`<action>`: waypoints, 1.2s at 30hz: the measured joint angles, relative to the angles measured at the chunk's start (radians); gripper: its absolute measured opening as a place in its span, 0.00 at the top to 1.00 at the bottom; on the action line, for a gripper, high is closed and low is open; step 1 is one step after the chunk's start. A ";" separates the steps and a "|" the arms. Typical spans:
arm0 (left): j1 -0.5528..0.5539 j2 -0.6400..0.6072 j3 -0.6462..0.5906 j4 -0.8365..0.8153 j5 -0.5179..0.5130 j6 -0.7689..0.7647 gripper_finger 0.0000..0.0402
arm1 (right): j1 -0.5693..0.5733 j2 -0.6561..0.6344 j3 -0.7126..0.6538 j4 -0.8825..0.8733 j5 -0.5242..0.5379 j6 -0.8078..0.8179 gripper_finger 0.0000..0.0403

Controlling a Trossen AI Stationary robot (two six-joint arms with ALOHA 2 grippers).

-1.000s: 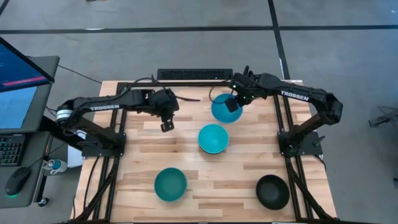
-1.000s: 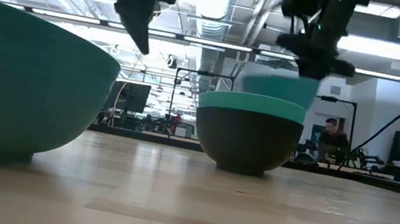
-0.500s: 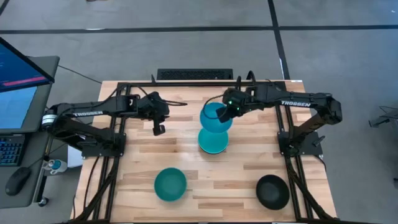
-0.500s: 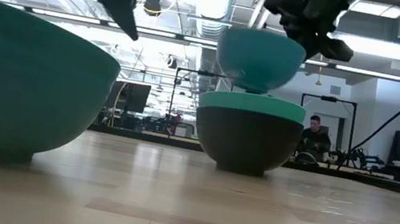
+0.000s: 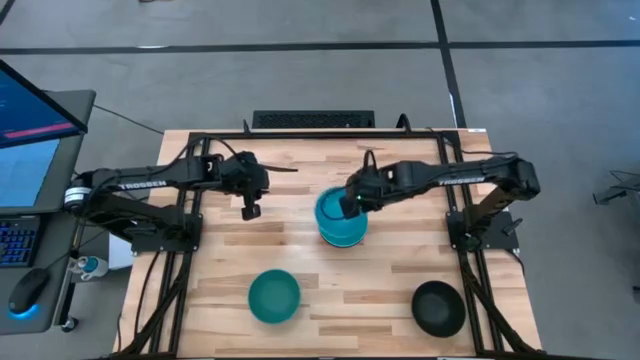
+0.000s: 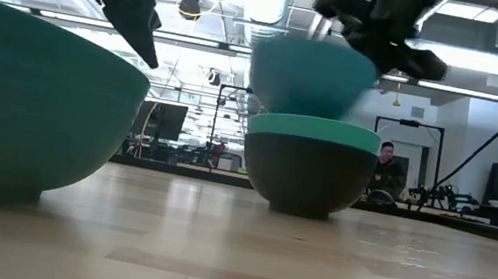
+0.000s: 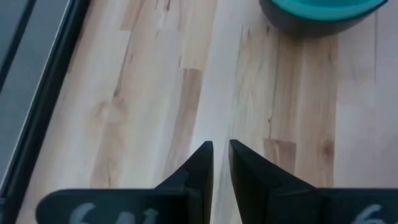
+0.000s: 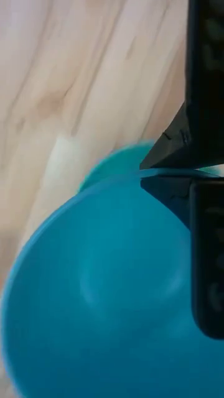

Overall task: Nest bowls inside each other
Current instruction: Stack the blue bowl on top of the blue bowl

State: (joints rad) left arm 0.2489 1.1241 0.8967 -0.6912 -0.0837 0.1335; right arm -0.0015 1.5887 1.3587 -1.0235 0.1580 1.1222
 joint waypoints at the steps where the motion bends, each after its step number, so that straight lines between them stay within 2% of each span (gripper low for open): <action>1: 0.000 -0.001 0.000 0.000 0.000 0.001 0.89 | 0.007 0.014 0.000 -0.016 0.000 0.007 0.93; 3: 0.000 -0.008 -0.003 -0.012 0.000 0.002 0.89 | 0.021 0.036 0.020 0.020 0.000 0.027 0.93; 5: 0.001 -0.015 -0.003 -0.013 0.000 0.002 0.89 | 0.026 0.042 0.026 -0.049 0.000 0.030 0.92; 11: 0.016 -0.034 -0.002 -0.013 -0.006 0.015 0.89 | 0.041 0.063 0.037 -0.016 0.000 0.049 0.93; 31: 0.022 -0.038 -0.002 0.001 -0.001 0.035 0.89 | 0.054 0.071 0.026 -0.064 0.000 0.090 0.91; 36: 0.022 -0.038 -0.002 0.002 -0.001 0.036 0.89 | 0.059 0.071 0.026 -0.066 0.031 0.085 0.89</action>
State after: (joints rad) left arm 0.2710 1.0859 0.8944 -0.6897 -0.0848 0.1690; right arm 0.0579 1.6596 1.3846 -1.0893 0.1886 1.2072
